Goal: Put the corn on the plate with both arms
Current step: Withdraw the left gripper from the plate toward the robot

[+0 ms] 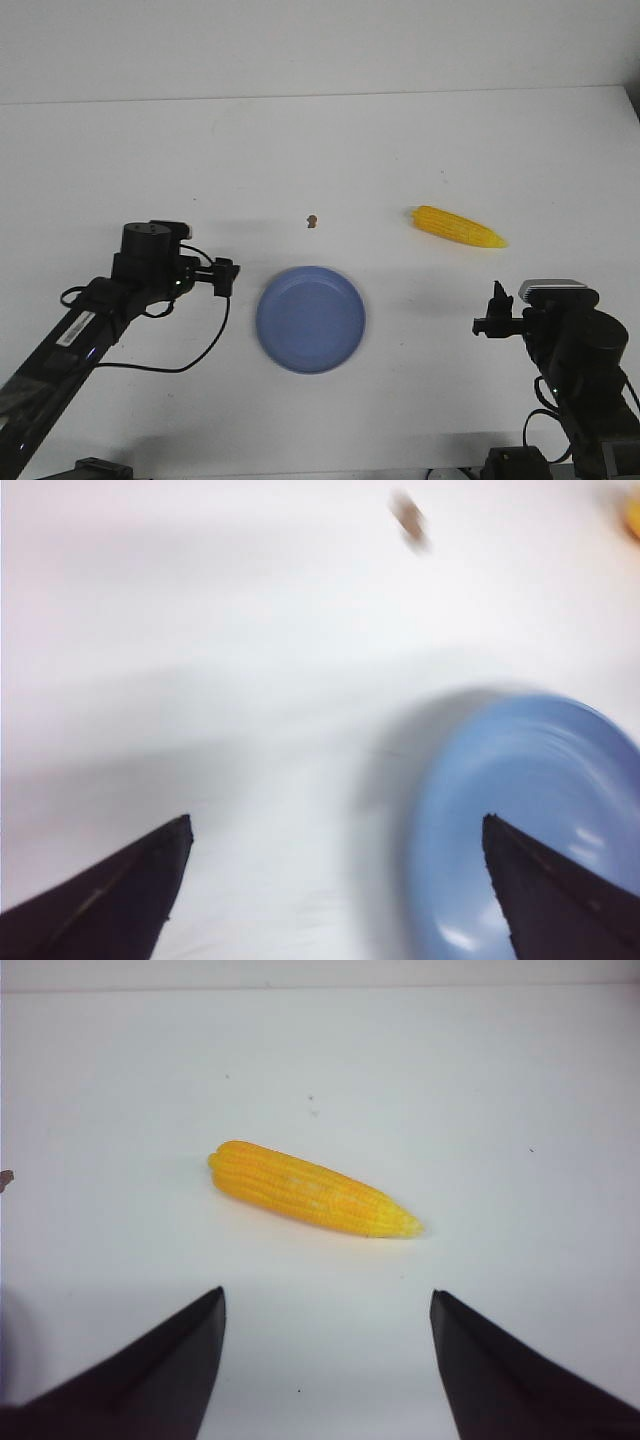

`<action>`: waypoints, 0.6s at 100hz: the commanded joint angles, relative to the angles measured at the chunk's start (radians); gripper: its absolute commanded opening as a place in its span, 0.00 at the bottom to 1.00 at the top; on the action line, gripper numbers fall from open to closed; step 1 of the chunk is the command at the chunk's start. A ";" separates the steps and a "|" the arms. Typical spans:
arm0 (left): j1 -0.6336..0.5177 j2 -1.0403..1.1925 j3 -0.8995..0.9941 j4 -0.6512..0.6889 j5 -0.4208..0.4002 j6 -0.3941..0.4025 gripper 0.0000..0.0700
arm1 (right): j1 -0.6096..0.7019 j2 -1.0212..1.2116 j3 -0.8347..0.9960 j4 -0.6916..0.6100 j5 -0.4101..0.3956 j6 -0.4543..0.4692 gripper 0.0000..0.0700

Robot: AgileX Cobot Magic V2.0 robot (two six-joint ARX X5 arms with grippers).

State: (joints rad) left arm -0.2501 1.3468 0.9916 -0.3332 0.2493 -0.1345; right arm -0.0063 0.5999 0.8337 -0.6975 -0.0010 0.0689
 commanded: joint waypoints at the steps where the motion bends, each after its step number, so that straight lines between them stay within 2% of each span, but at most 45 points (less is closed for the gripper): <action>1: 0.017 -0.035 0.012 -0.035 -0.081 0.130 0.85 | 0.001 0.004 0.018 0.009 -0.002 0.011 0.62; 10: 0.056 -0.112 0.012 -0.084 -0.113 0.188 0.85 | 0.001 0.005 0.018 0.009 -0.002 0.008 0.62; 34: 0.140 -0.204 0.012 -0.138 -0.130 0.198 0.84 | 0.001 0.038 0.018 0.012 -0.002 -0.050 0.62; 60: 0.152 -0.204 0.012 -0.137 -0.129 0.188 0.84 | 0.002 0.233 0.053 0.067 -0.027 -0.189 0.62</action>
State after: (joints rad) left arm -0.0986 1.1316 0.9916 -0.4732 0.1215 0.0437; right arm -0.0067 0.7685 0.8509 -0.6449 -0.0132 -0.0471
